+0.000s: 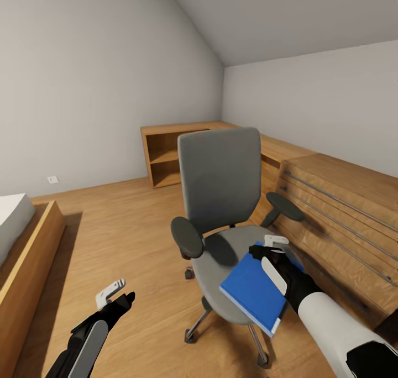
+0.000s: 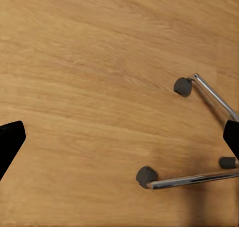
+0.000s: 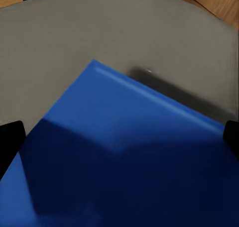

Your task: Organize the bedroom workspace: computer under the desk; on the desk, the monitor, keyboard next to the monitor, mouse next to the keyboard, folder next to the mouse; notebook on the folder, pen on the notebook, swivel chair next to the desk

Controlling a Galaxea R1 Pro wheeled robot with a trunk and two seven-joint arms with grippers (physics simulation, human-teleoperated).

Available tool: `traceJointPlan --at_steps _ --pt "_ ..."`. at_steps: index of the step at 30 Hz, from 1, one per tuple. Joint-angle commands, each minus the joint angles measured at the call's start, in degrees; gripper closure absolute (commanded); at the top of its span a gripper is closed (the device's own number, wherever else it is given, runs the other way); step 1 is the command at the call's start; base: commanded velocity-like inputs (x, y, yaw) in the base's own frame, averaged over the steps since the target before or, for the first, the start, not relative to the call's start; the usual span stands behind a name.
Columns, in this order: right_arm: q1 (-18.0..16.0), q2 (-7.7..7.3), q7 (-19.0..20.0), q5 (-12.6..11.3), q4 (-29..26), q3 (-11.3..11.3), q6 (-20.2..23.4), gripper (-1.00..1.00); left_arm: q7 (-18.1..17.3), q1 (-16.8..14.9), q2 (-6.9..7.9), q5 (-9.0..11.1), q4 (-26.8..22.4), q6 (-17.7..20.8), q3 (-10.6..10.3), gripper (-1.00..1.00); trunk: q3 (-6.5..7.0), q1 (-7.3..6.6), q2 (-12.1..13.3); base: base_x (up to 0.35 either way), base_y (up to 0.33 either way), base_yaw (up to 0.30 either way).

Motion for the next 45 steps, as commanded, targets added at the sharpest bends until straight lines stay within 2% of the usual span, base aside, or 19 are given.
traceJointPlan --at_steps 1,33,42,45 --pt "0.0 -0.1 -0.5 -0.8 -0.1 0.4 0.2 -1.0 0.4 0.0 0.02 0.6 -0.1 0.2 0.0 -1.0 -0.06 -0.02 0.0 -0.116 -0.023 0.0" --pt "0.0 -0.1 -0.7 -0.7 -0.1 0.4 0.2 -1.0 0.4 0.0 0.02 0.7 0.0 0.2 0.0 -1.0 -0.03 -0.02 0.0 -0.009 -0.002 0.0" --pt "0.0 -0.1 -0.9 -0.7 -0.2 0.4 0.2 -1.0 0.4 0.0 0.05 0.6 0.0 0.2 0.0 -1.0 0.6 -0.02 0.0 0.0 0.0 0.0" --pt "0.0 -0.1 -0.9 -0.7 -0.2 0.4 0.2 -1.0 0.4 0.0 0.03 0.6 0.0 0.2 0.0 -1.0 1.4 -0.68 1.2 0.0 0.0 0.0"
